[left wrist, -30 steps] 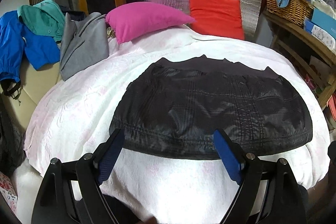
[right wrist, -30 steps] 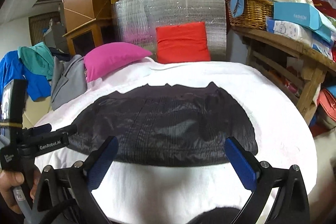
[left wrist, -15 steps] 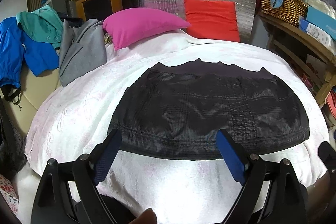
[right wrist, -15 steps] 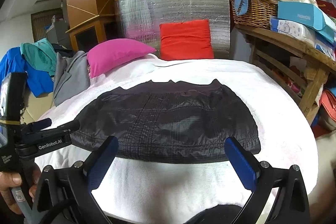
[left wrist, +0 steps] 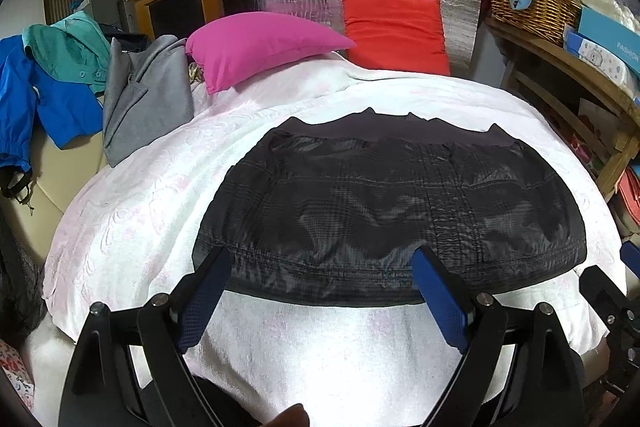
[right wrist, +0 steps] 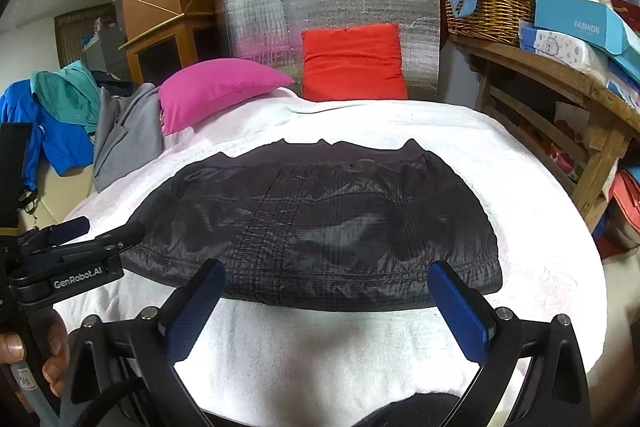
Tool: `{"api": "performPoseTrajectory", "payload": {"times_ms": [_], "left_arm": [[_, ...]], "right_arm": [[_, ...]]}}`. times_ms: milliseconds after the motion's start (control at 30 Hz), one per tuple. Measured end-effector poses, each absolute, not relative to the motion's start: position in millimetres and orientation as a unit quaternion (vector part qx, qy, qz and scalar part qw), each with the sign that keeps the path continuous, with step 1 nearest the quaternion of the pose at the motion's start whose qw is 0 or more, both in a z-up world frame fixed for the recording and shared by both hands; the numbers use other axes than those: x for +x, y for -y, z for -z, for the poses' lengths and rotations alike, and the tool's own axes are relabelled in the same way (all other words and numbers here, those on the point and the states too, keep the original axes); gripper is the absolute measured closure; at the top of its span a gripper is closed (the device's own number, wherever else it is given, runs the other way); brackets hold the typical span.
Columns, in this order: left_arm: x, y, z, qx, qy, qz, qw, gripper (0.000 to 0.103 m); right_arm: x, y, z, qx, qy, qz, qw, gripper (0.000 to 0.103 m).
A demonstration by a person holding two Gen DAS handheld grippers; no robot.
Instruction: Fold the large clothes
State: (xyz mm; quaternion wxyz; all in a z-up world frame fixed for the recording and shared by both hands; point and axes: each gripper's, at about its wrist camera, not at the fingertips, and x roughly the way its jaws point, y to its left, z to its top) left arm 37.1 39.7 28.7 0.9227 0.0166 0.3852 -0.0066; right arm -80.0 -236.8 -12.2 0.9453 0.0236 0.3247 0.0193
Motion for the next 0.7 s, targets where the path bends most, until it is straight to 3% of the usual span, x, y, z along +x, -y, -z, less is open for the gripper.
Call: {"api": "performPoseTrajectory", "payload": {"times_ms": [700], "left_arm": [[42.9, -38.4, -32.1, -0.01, -0.385, 0.03, 0.922, 0.01]], "right_arm": [[-73.2, 239.6, 9.7, 0.023, -0.325, -0.017, 0.945, 0.001]]}}
